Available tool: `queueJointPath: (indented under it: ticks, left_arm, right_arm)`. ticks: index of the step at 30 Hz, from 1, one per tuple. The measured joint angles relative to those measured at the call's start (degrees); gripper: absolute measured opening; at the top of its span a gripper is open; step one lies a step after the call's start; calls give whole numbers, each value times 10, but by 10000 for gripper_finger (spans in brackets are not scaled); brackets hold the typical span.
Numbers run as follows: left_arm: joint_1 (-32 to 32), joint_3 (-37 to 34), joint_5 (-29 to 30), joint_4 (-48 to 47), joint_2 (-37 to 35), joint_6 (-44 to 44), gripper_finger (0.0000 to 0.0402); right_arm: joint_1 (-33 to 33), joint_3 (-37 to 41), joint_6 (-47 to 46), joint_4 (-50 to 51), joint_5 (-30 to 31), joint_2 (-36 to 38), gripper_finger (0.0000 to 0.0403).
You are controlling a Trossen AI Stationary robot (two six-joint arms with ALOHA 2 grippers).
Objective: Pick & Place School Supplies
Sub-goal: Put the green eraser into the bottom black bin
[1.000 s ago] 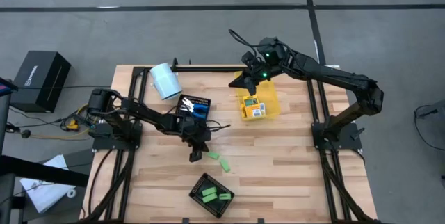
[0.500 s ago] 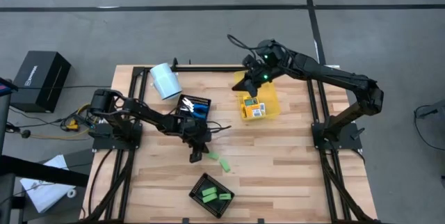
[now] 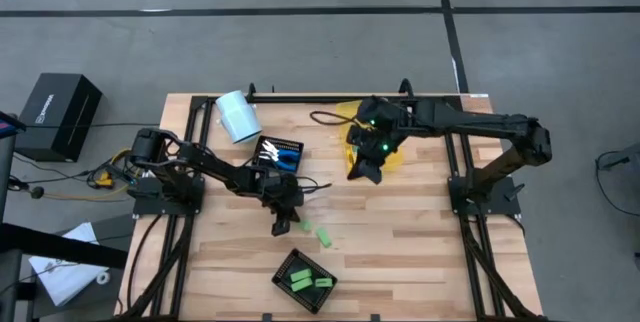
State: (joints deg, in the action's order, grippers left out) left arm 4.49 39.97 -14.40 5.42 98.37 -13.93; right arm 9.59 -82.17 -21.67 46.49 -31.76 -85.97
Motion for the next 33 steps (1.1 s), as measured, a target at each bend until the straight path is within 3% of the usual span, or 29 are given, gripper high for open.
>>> queueJointPath:
  ticks: [5, 9, 16, 23, 33]
  left_arm:
    - [0, 0, 8, 10, 0, -2, 1]
    - [0, 0, 14, 15, 0, -14, 1]
    - [0, 0, 21, 33, 9, -16, 1]
    - [0, 1, -7, 78, 38, -44, 1]
    - [-51, -13, 24, 57, -37, -34, 33]
  right_arm:
    - [-26, 0, -56, -2, 0, 0, 8]
    - [-53, 1, -82, 5, 6, -10, 42]
    - [-104, -2, -128, -33, 65, -43, 93]
    - [-154, 1, -178, -48, 155, -79, 99]
    - [-177, -2, -241, -120, 217, -110, 98]
